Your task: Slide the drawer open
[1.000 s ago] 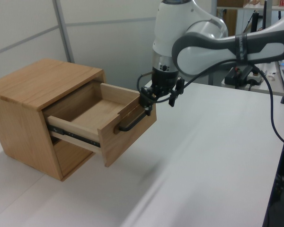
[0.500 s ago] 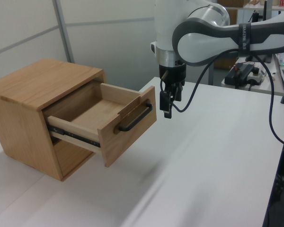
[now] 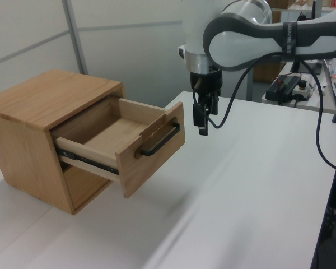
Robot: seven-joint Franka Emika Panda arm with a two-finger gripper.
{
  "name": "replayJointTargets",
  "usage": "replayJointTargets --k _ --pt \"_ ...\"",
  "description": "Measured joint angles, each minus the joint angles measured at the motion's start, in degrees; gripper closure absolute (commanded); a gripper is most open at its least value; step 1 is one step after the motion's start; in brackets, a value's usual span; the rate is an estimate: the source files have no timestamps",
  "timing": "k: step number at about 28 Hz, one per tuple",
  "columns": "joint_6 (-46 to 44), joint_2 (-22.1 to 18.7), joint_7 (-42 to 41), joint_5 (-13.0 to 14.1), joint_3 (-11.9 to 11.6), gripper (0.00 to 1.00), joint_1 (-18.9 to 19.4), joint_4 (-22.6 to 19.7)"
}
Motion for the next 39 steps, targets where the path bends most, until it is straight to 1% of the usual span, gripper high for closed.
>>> replayJointTargets --k 4,16,33,39 --pt "-0.8 0.2 0.0 0.0 0.0 0.00 0.0 0.6" --pt "-1.4 0.4 0.0 0.0 0.0 0.00 0.0 0.7" --pt "-1.4 0.6 0.0 0.0 -1.1 0.00 -0.4 1.5" --pt "-1.4 0.7 0.0 0.0 -1.1 0.00 -0.4 1.6"
